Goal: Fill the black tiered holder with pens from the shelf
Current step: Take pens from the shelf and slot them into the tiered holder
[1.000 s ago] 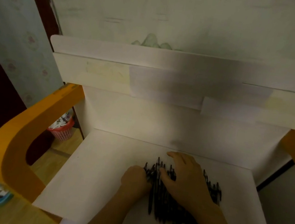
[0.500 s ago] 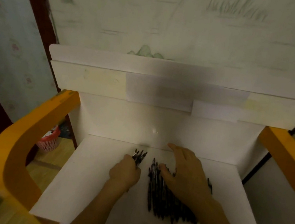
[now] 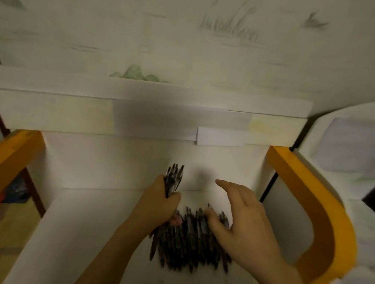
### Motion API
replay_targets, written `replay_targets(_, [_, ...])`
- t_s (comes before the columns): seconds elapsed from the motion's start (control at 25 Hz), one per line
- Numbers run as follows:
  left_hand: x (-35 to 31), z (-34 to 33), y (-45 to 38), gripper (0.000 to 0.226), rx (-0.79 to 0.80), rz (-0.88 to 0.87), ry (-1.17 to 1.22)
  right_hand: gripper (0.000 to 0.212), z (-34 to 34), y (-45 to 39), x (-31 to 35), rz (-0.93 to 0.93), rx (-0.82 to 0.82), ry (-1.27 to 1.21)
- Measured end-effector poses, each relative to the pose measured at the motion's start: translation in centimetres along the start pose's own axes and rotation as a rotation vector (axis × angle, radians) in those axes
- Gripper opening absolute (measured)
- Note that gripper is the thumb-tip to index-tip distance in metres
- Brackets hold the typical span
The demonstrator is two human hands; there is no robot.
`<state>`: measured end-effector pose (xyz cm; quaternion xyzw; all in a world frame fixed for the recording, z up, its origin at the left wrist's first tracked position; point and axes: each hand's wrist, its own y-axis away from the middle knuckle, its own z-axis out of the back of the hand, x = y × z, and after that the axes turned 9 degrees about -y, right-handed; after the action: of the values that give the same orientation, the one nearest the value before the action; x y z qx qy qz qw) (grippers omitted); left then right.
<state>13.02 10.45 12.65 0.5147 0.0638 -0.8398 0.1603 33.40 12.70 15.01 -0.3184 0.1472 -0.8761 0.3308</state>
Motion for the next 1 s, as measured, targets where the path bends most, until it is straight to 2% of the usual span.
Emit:
replay_targets(0.12, [-4.3, -2.6, 0.4, 0.014, 0.104, -0.071, 0.094, 0.056, 4.3, 1.9, -1.3, -0.046, -0.097, 0.053])
replay_targets(0.28, [-11.0, -7.6, 1.3, 0.011, 0.135, -0.303, 0.016, 0.054, 11.0, 4.9, -4.4, -0.096, -0.234, 0.151])
replay_targets(0.44, [-18.7, -16.2, 2.9, 0.006, 0.242, -0.482, -0.044, 0.056, 19.0, 9.2, -10.2, -0.193, -0.345, 0.234])
replay_targets(0.56, [-24.0, -23.9, 4.2, 0.012, 0.337, -0.52, -0.055, 0.057, 25.0, 12.8, -14.8, -0.266, -0.392, 0.289])
replay_targets(0.76, [-32.1, -37.2, 6.8, 0.01, 0.482, -0.575, 0.006, 0.06, 34.6, 19.6, -23.2, -0.4, -0.473, 0.365])
replay_targets(1.0, [-36.8, -47.7, 8.2, 0.009, 0.603, -0.499, 0.07, 0.056, 41.5, 23.9, -31.3, -0.469, -0.486, 0.383])
